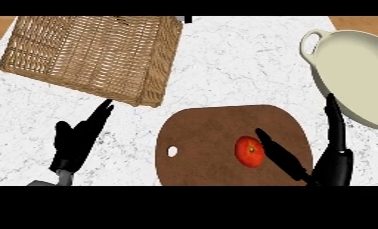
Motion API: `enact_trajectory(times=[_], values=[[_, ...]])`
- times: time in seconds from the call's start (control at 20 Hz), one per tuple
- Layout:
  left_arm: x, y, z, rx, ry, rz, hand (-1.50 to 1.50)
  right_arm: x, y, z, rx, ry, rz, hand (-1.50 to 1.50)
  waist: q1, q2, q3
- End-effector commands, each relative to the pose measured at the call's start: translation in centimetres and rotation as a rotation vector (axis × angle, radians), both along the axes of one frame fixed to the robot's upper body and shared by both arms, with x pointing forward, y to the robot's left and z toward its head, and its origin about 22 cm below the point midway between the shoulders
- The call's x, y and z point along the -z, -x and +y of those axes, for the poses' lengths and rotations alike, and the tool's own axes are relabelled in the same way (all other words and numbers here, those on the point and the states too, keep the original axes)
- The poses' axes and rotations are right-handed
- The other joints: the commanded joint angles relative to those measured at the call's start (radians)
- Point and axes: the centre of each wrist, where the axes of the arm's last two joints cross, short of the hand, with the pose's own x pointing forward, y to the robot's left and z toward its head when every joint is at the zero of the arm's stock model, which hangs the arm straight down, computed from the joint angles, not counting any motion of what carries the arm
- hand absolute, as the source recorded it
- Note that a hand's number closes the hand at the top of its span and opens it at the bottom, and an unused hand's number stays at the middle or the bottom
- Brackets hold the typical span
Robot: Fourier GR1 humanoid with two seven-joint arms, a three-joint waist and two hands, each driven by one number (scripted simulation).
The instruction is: Pick the tomato from the cutting board and place it in the pot
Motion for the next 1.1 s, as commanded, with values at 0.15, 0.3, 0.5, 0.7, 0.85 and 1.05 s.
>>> enact_trajectory(times=[0.15, 0.3, 0.5, 0.7, 0.85, 1.05], values=[[-0.8, -1.2, -0.9, 0.043, 0.015, -0.018, 0.0, -2.1, 2.4, 3.4, 0.066, -0.125, 0.237, -1.5, 0.035, 0.012, -0.001], [0.1, -1.8, -3.3, 0.047, 0.018, -0.022, 0.0, -4.8, 3.3, 4.4, 0.085, -0.189, 0.285, -1.5, 0.04, 0.013, 0.003], [-0.3, -3.2, -1.9, 0.046, 0.021, 0.002, 0.0, -5.9, 3.0, 5.3, 0.072, -0.256, 0.462, -1.5, 0.052, 0.016, 0.006], [0.0, -3.0, -2.7, 0.074, 0.03, -0.015, 0.0, -5.3, 2.4, 5.9, -0.022, -0.214, 0.685, -1.5, 0.059, 0.016, 0.008], [0.5, -1.7, -1.1, 0.056, 0.035, -0.023, 0.0, -3.7, 1.8, 5.9, -0.031, -0.22, 0.743, -1.5, 0.065, 0.013, 0.009], [2.2, -2.7, -2.5, 0.058, 0.026, -0.021, 0.0, -3.0, 2.1, 5.7, 0.02, -0.201, 0.735, -1.5, 0.057, 0.013, 0.009]])
